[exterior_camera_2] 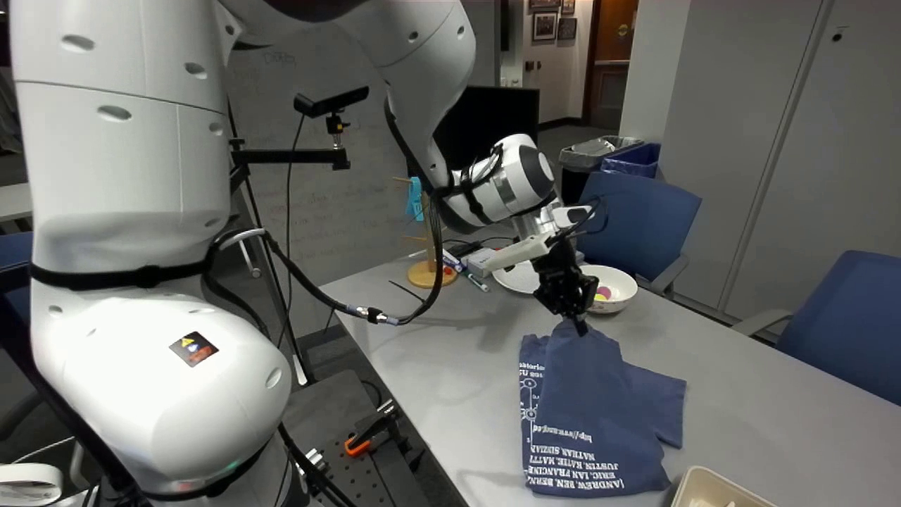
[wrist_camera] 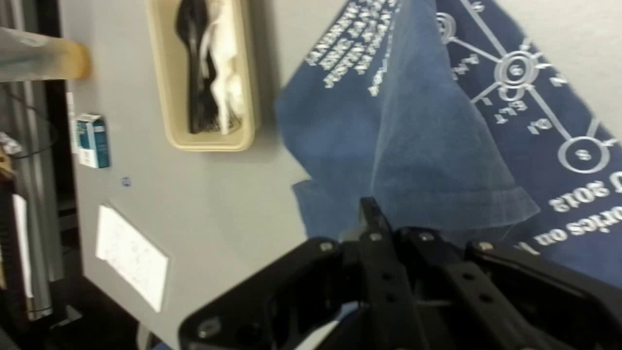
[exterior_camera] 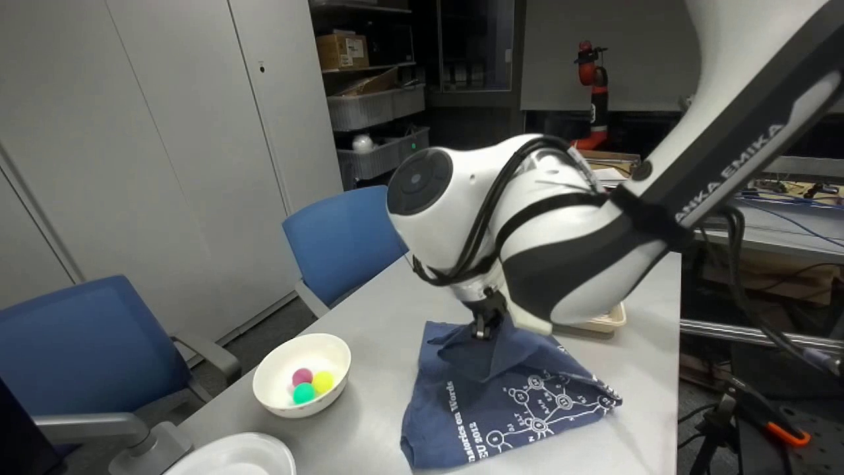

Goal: Unfold the shirt on the table.

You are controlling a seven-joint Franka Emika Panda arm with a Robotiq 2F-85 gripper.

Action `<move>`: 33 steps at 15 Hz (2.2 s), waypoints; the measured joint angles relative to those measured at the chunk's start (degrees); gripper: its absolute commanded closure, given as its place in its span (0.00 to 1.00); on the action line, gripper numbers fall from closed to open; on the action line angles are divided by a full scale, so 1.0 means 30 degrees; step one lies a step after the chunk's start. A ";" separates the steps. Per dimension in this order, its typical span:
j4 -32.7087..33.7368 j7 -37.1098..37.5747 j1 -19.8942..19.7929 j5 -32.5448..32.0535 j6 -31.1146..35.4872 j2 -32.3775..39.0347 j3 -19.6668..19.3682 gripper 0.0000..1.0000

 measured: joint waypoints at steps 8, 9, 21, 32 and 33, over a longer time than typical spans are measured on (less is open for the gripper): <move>-0.1925 0.1073 -0.4925 -0.4986 -0.3669 -0.4069 0.1791 0.99; -0.2230 0.1172 -0.5488 -0.4986 -0.3669 -0.4300 0.1947 0.99; -0.4030 0.3265 -0.7768 -0.5253 -0.5004 -0.5386 0.3127 0.47; -0.3825 0.2880 -0.7689 -0.2174 -0.4000 -0.5870 0.5320 0.00; -0.3842 0.2663 -0.7686 -0.1433 -0.3068 -0.5828 0.5393 0.00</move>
